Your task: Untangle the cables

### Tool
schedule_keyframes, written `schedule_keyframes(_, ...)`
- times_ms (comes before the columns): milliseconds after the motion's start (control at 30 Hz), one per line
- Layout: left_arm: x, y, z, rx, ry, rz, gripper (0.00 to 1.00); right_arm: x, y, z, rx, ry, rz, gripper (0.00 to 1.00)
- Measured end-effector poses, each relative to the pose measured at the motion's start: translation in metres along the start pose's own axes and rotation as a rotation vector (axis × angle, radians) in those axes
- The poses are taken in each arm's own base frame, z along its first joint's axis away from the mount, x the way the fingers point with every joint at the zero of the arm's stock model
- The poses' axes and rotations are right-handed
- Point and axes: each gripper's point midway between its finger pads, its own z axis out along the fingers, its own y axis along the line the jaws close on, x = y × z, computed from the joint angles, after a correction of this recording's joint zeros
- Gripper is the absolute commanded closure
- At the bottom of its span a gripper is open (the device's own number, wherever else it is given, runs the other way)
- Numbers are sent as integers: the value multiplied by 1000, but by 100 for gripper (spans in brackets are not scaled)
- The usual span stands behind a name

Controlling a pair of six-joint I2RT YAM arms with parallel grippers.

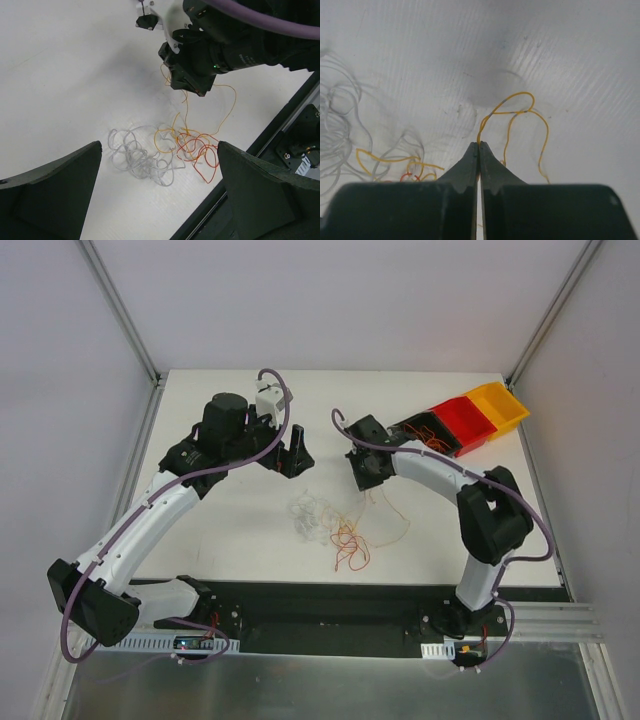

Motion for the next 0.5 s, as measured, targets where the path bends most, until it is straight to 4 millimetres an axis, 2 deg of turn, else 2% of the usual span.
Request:
schedule_keyframes(67,0,0,0,2,0,0,1,0,0,-10,-2,-13,1,100)
schedule_keyframes(267,1,-2,0,10,3,-4,1,-8,-4,-68,-37,-142,7,100)
schedule_keyframes(333,1,-3,1,17,6,-5,1,-10,-11,-78,-41,-170,17,96)
schedule_keyframes(433,2,-4,2,24,10,-7,1,-1,-26,-72,-36,-156,46,94)
schedule_keyframes(500,2,-4,2,24,11,-7,1,16,-39,-59,-25,-105,68,93)
